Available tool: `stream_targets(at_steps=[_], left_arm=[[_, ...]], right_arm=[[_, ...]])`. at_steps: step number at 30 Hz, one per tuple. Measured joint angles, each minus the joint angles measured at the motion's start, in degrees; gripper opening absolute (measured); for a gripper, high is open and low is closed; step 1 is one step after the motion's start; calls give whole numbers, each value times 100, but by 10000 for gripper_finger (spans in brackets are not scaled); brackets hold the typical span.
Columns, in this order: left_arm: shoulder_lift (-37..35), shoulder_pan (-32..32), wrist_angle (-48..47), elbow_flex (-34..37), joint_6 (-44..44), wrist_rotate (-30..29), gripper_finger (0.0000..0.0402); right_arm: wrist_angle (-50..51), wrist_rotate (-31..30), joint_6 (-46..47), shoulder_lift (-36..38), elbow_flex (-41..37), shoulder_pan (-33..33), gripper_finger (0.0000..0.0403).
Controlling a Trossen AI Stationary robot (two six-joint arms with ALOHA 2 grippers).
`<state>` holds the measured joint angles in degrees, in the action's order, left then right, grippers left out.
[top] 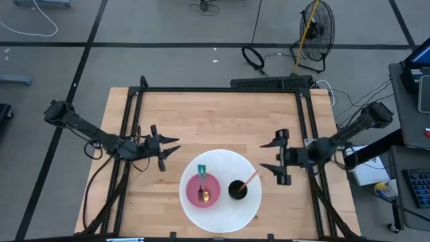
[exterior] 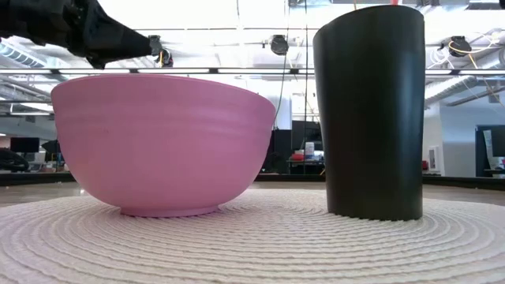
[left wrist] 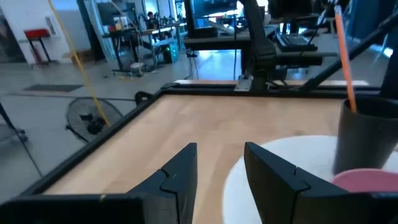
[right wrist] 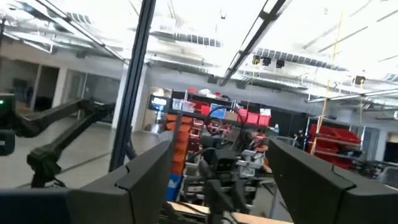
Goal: Pick & Place Utensil
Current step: Return to Home Position
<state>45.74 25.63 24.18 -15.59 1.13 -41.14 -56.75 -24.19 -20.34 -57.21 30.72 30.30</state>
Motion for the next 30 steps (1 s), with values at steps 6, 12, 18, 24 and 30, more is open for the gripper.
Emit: stream_targets(at_steps=[6, 12, 18, 24, 30], left_arm=[[-2, -112, 17, 0, 194, -1248, 136], [-8, -351, 13, 0, 622, -1825, 136], [-13, -1046, 158, 0, -60, 67, 136], [-15, -1990, 161, 0, -153, 1268, 136], [-142, -2863, 103, 0, -225, 2521, 136]], right_arm=[[1313, -786, -376, 833, 0, 2, 263], [2835, -1173, -364, 1507, 0, -162, 263], [3963, -862, 341, 1828, 0, -801, 263], [4330, 330, 715, 1860, -3, -1640, 263], [4338, 479, 896, 2084, -457, -2146, 263]])
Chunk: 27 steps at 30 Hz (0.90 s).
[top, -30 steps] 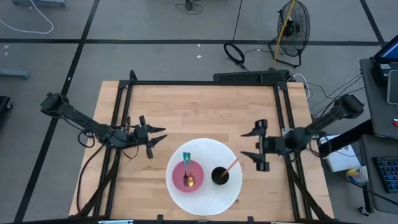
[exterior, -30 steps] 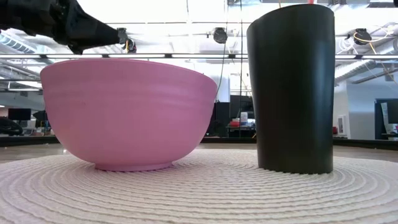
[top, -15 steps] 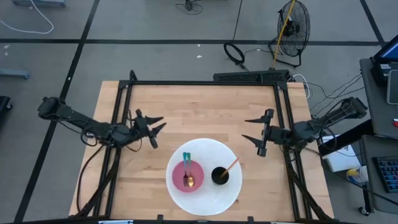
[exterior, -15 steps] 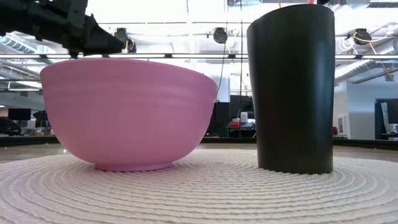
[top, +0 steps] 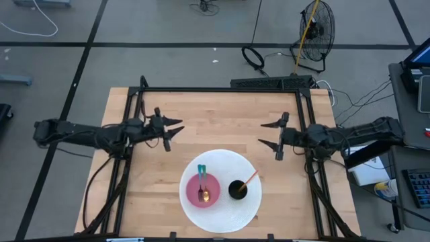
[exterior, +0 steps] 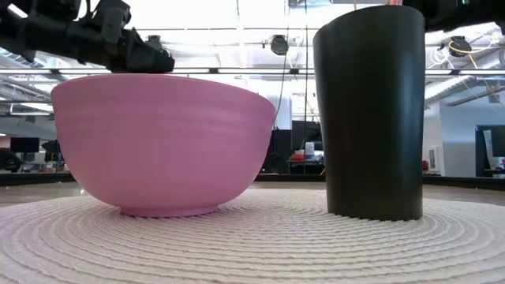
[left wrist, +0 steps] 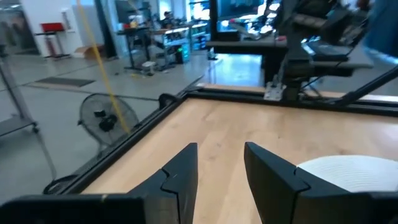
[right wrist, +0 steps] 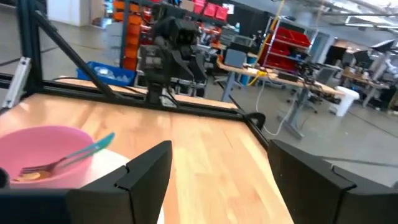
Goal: Pick & Place Utensil
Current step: Return to Home Position
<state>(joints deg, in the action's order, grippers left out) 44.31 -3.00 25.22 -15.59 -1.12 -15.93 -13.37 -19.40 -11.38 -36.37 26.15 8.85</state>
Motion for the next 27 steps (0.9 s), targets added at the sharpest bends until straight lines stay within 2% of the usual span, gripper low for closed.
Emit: stream_targets(at_steps=[6, 11, 16, 18, 23, 27], left_arm=[[-660, -702, -511, 0, -44, 1129, 136], [-1133, -1047, -1036, 0, -32, 1669, 136], [-1292, -1391, -1158, 0, -34, 2093, 136], [-1290, -1510, -1156, 0, -36, 2269, 136], [-1285, -1674, -1183, 0, -36, 2527, 136], [-1287, -1741, -1318, 0, -116, 2646, 136]], right_arm=[[-418, 6, 170, 818, -827, -130, 263], [-599, 9, 344, 1519, -1338, -207, 263], [-455, 23, 417, 1992, -1479, -482, 263], [-401, 242, 531, 2090, -1479, -671, 263], [-117, 1336, 811, 2137, -1479, -1023, 263], [263, 1322, 875, 2137, -1479, -1067, 263]])
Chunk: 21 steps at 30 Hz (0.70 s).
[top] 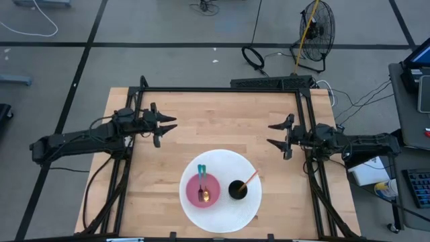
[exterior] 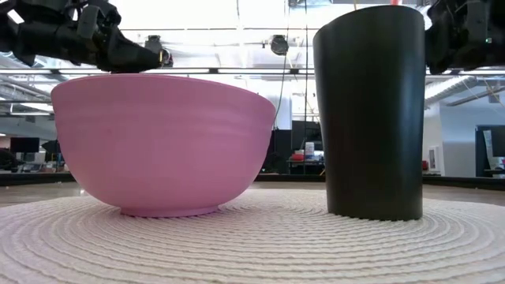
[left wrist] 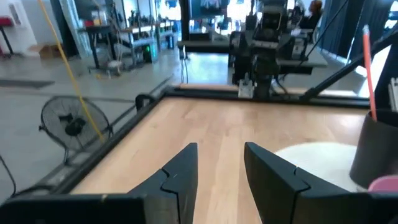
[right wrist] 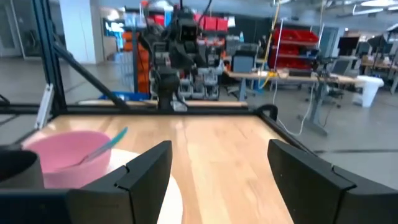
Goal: Pick & Place Utensil
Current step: Return to Home Position
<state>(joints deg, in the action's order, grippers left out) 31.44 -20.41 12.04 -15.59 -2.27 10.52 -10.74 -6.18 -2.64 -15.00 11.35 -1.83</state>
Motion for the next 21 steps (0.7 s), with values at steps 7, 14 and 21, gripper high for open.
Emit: stream_targets(at_steps=[7, 14, 21], left_arm=[[-2, -105, -455, 0, 19, 1, 136], [-2, -146, -473, 0, -46, 18, 136], [-580, -144, -838, 0, -86, 309, 136]], right_arm=[[294, -109, -85, 0, -3, 1, 263], [235, -401, -124, 99, -21, 2, 263], [-55, -264, 53, 861, -662, 4, 263]])
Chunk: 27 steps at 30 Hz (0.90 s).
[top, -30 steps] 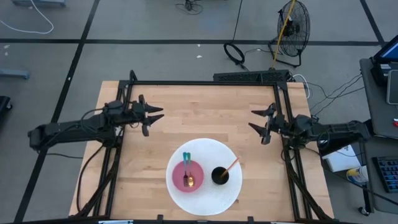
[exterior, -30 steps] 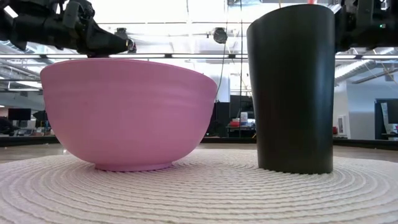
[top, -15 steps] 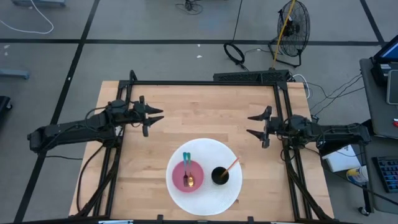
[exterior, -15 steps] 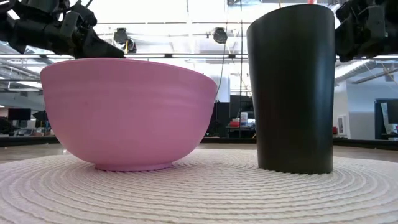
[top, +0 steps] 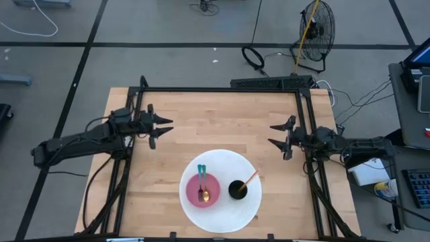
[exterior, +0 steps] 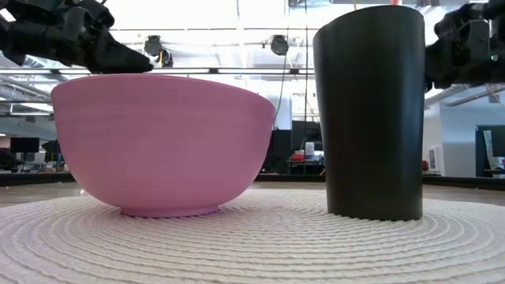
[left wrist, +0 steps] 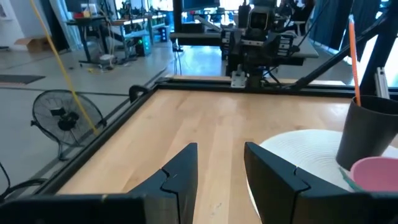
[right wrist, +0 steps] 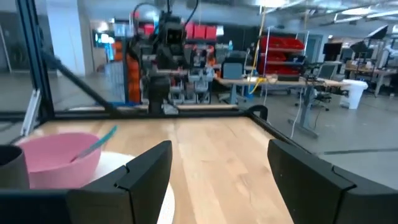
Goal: Pick & Place Utensil
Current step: Return to Home Position
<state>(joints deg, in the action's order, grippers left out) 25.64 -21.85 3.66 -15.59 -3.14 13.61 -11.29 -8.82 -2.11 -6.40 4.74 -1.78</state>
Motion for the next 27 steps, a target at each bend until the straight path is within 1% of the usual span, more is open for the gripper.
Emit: stream_targets(at_steps=[3, 8, 11, 15, 18, 21, 24, 27], left_arm=[[-392, 0, -299, 0, -9, -9, 136], [-1126, 21, -572, 8, 95, -61, 136], [-1486, 147, -306, 257, 350, -180, 136], [-1888, 398, 213, 869, 524, -513, 136], [-2113, 525, 394, 1258, 641, -848, 136], [-2292, 614, 547, 1482, 679, -1061, 136], [-2318, 747, 535, 1480, 648, -1184, 136], [-2316, 922, 759, 1480, 631, -1305, 136]], right_arm=[[-237, 9, 2, 266, -211, 0, 263], [-198, 9, -113, 499, -287, 0, 263], [-200, 9, -209, 555, -293, 0, 263], [-214, 9, -226, 558, -297, 0, 263], [-212, 30, -145, 558, -300, 0, 263], [-219, 270, -37, 558, -302, 0, 263], [-220, 457, 70, 558, -304, 2, 263], [-300, 462, 146, 556, -307, 2, 263]])
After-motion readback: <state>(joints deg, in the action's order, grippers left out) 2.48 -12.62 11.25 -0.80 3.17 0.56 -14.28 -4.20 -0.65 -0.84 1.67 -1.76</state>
